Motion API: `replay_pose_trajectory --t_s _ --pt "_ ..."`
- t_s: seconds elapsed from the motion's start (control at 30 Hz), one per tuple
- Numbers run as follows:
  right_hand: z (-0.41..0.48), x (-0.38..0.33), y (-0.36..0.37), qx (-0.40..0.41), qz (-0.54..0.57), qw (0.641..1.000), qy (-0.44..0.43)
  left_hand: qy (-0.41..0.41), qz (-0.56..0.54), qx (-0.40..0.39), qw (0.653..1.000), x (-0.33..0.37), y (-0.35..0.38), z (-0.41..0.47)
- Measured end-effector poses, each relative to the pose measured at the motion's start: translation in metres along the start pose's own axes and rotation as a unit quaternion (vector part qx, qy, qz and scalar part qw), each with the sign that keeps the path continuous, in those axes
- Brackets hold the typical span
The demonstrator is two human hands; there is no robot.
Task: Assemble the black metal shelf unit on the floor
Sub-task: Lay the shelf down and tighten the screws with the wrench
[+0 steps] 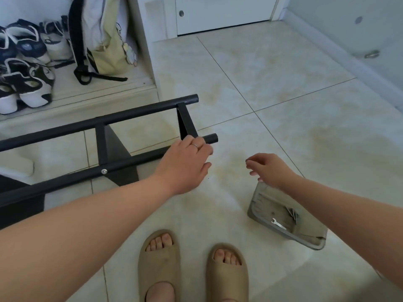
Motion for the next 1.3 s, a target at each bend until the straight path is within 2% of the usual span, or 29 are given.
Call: replay_pose_trajectory --t_s 0.1,0.2,0.27,0.37,0.5,0.53,0.6,0.73,0.9,1.03,1.2,1.3 --pt "0.0 0.052 -0.003 -0.001 -0.056 0.998 0.032 0.005 -0.087 -0.138 0.987 0.037 0.055 0.0" --pt "0.005 0.103 0.001 -0.006 -0.1 0.993 0.063 -0.089 -0.186 -0.267 0.941 0.057 0.113 -0.005" --pt "0.01 0.134 0.009 -0.026 -0.125 0.989 0.076 -0.146 -0.237 -0.31 0.909 0.068 0.144 -0.004" --pt "0.019 0.171 0.023 -0.056 -0.175 0.98 0.078 -0.202 -0.31 -0.313 0.875 0.084 0.176 0.003" --pt "0.03 0.205 0.042 -0.098 -0.227 0.965 0.083 -0.322 -0.408 -0.302 0.799 0.094 0.212 0.011" --pt "0.032 0.209 0.046 -0.109 -0.234 0.962 0.084 -0.337 -0.415 -0.303 0.789 0.096 0.219 0.012" --pt "0.036 0.213 0.057 -0.126 -0.243 0.959 0.074 -0.351 -0.43 -0.295 0.778 0.1 0.229 0.016" --pt "0.041 0.204 0.084 -0.161 -0.242 0.956 0.025 -0.387 -0.502 -0.275 0.723 0.101 0.236 0.019" --pt "0.042 0.191 0.112 -0.196 -0.271 0.942 -0.02 -0.406 -0.55 -0.274 0.676 0.102 0.236 0.016" --pt "0.046 0.187 0.119 -0.202 -0.303 0.93 -0.044 -0.419 -0.569 -0.277 0.651 0.101 0.236 0.013" --pt "0.048 0.185 0.124 -0.186 -0.336 0.92 -0.073 -0.421 -0.574 -0.277 0.645 0.101 0.235 0.012" --pt "0.048 0.184 0.114 -0.169 -0.327 0.928 -0.052 -0.422 -0.579 -0.268 0.644 0.101 0.231 0.011"
Point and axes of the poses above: each hand's wrist, its own z-axis towards the middle knuckle, its own y-axis out of the palm, x = y × z, the point moved 6 cm from there along z, towards the middle knuckle, and after that the axes turned 10 degrees about -z, right-handed, at the moved point
